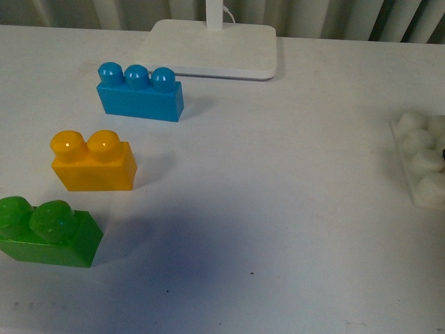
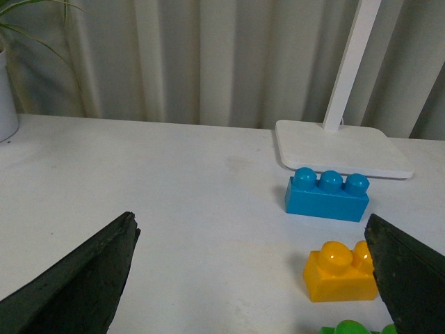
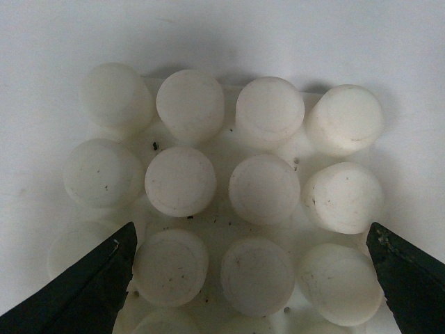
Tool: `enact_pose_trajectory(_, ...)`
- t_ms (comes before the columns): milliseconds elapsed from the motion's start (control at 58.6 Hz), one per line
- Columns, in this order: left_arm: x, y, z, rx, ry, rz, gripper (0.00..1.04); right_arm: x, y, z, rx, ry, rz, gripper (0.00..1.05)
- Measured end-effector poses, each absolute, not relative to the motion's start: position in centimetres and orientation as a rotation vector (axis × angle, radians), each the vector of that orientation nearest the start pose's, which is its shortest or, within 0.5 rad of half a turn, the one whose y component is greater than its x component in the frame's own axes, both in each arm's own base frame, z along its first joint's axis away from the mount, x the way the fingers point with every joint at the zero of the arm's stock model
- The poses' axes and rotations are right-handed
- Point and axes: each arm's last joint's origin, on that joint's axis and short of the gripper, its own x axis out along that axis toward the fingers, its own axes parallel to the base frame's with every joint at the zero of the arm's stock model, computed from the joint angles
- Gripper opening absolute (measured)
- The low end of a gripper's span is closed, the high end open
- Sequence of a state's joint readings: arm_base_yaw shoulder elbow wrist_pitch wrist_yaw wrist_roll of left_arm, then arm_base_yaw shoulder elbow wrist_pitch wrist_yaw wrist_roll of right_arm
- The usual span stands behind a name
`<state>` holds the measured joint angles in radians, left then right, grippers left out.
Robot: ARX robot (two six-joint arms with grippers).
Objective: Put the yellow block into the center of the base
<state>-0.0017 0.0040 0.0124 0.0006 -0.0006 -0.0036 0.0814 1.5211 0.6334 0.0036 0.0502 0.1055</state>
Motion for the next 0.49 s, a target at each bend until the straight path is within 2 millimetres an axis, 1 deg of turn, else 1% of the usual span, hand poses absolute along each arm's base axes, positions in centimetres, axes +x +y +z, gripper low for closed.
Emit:
enact_pose_trajectory(153, 9.7, 0.0, 16.7, -0.004, -0.009, -0.001, 0.98, 26.6, 6.0, 14.3, 0.097, 0.882, -0.011, 0.96)
enact_pose_trajectory(188, 9.7, 0.0, 16.7, -0.004, -0.009, -0.001, 0.98, 26.5, 6.6, 14.3, 0.108, 0.882, -0.003, 0.96)
enact_pose_trajectory(222, 9.7, 0.0, 16.7, -0.004, -0.009, -0.001, 0.98, 26.3, 7.8, 14.3, 0.128, 0.887, 0.014, 0.96)
enact_pose_trajectory(273, 9.7, 0.0, 16.7, -0.004, -0.009, -0.001, 0.98, 26.2, 9.0, 14.2, 0.133, 0.893, 0.030, 0.96)
enact_pose_trajectory(290, 9.7, 0.0, 16.7, -0.004, -0.009, -0.002, 0.98, 26.1, 9.9, 14.1, 0.140, 0.900, 0.034, 0.96)
enact_pose_trajectory(341, 9.7, 0.0, 16.7, -0.004, -0.009, -0.001, 0.98, 26.0, 11.7, 14.2, 0.153, 0.910, 0.047, 0.96)
enact_pose_trajectory(409, 9.7, 0.0, 16.7, -0.004, -0.009, -0.001, 0.98, 25.9, 13.7, 14.2, 0.167, 0.917, 0.054, 0.96)
enact_pose_trajectory(494, 9.7, 0.0, 16.7, -0.004, -0.009, -0.001, 0.98, 25.9, 15.5, 14.2, 0.178, 0.916, 0.056, 0.96)
